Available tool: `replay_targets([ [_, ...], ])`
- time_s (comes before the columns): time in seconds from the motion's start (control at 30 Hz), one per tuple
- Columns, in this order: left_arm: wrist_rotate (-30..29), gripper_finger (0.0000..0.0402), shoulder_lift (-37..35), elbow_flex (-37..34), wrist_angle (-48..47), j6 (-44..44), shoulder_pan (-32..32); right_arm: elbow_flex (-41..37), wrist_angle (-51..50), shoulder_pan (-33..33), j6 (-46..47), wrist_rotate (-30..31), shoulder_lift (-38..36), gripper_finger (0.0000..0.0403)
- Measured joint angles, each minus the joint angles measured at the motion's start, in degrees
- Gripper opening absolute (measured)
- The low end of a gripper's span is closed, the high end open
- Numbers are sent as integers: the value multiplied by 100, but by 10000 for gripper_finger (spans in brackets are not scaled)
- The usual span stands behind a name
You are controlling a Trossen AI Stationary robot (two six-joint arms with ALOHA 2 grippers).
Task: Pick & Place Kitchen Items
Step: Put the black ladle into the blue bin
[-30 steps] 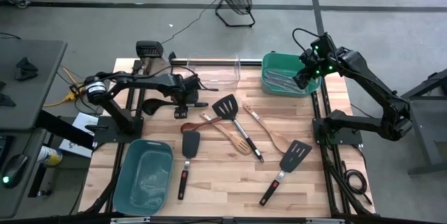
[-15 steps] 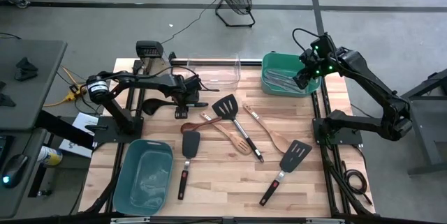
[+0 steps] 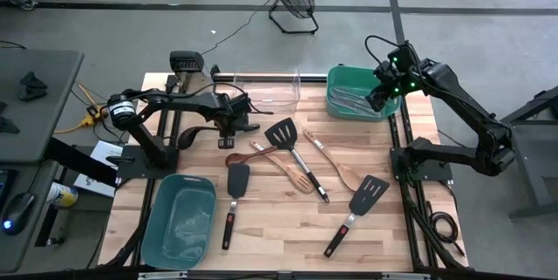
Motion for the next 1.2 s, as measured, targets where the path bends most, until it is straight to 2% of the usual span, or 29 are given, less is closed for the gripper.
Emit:
replay_targets([
  [0.27,143,43,0,6,-172,-135,0,0,1,0,1,0,1,208],
  [0.57,300,43,-54,305,-890,-315,0,0,1,0,1,-1,1,208],
  [0.9,646,43,-87,1245,-1959,-463,0,0,1,-1,1,0,1,208],
  [1.2,1240,43,-87,2302,-2685,-582,0,0,1,-2,1,0,1,208],
])
